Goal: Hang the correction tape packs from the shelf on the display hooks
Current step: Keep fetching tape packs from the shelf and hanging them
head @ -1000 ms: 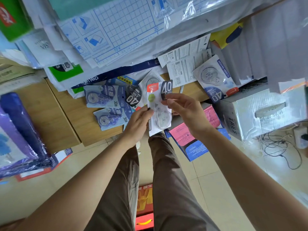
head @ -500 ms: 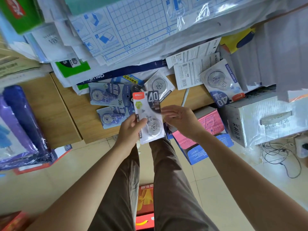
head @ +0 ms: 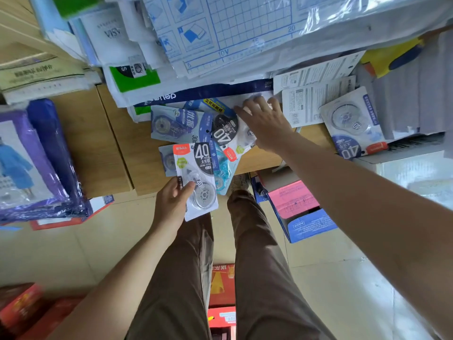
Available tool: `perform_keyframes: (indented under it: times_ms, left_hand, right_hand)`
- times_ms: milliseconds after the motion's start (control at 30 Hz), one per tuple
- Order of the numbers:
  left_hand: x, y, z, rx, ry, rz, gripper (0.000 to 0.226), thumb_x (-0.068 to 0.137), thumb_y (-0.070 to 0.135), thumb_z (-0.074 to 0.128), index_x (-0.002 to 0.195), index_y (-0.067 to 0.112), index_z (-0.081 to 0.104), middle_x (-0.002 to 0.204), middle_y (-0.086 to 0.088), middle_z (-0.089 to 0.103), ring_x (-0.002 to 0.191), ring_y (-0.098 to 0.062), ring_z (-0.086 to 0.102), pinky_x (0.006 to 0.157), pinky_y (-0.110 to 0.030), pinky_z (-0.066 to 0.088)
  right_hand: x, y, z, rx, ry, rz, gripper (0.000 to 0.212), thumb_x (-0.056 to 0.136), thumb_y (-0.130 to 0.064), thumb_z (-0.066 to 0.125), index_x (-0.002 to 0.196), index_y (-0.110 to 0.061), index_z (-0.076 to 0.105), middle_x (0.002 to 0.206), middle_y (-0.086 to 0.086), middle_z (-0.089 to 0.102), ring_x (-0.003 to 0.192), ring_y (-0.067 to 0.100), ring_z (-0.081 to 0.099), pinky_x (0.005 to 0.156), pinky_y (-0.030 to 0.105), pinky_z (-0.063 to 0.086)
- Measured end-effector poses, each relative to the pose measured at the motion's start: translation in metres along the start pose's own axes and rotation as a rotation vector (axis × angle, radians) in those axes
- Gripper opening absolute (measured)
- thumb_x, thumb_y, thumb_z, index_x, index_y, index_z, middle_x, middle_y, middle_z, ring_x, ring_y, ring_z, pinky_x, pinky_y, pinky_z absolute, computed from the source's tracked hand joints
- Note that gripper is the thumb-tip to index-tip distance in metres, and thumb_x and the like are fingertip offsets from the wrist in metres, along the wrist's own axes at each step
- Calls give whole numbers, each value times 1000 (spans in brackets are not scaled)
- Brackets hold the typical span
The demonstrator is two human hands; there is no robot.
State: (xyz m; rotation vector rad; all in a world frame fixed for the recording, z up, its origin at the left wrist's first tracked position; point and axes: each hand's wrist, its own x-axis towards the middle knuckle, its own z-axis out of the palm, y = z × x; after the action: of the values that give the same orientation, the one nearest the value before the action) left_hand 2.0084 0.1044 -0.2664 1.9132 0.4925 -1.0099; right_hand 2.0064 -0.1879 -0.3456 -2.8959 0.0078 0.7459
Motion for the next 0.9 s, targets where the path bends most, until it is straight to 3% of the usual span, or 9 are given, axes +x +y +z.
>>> perform_keyframes:
  times_ms: [100,200,300,367,500,600,767,900]
  left_hand:
    - [-5,3,1,-2,-8,20,22,83,43,69,99,28,71,103,-12,74,104,-44,67,88,-60,53]
    - [-15,8,3,11,-6,28,26,82,43,68,102,26,71,103,-5,75,101,-35,71,88,-55,56]
    - [-25,14,0,25,1,39,27,83,42,67,103,24,70,102,-4,75,99,-33,71,86,-54,56]
    - [-33,21,-4,31,-3,57,28,83,39,66,105,22,70,102,-5,75,100,-33,71,84,-50,56]
    - [-52,39,-16,-7,-17,74,23,92,24,68,110,9,68,99,-3,74,88,-20,70,71,-23,54]
    - [-65,52,-27,-1,-62,98,28,84,33,69,106,15,70,102,-6,75,91,-21,70,76,-33,54]
    - [-102,96,-34,72,-139,273,22,85,31,65,95,12,67,74,12,67,67,-3,55,61,-24,42]
    - [-135,143,-36,158,-267,467,6,96,15,66,90,15,65,72,16,65,66,5,54,61,-20,41]
  right_hand:
    - [-9,11,-1,-14,26,18,84,64,-31,88,137,-16,47,132,14,47,124,34,45,102,51,38]
    - [-21,17,-10,51,18,104,75,70,-41,85,128,-14,46,124,12,52,119,32,49,104,48,35]
    - [-35,17,-18,269,98,178,48,85,-28,76,123,-13,51,108,8,64,103,30,61,94,42,44]
    - [-52,14,-27,382,166,217,40,86,-18,74,122,-12,55,110,8,67,99,31,64,87,40,49]
    - [-96,-2,-50,540,204,335,36,89,-10,70,122,-8,57,112,13,67,100,32,64,79,36,51]
    - [-137,-21,-73,751,209,467,37,91,-7,66,126,-8,57,114,12,67,103,28,62,82,29,45]
    - [-211,-52,-130,884,348,638,24,86,-9,69,108,-8,63,84,-1,59,77,20,53,60,22,34]
    - [-266,-69,-187,936,526,760,15,83,-13,71,96,-14,65,74,-1,60,63,14,47,52,12,34]
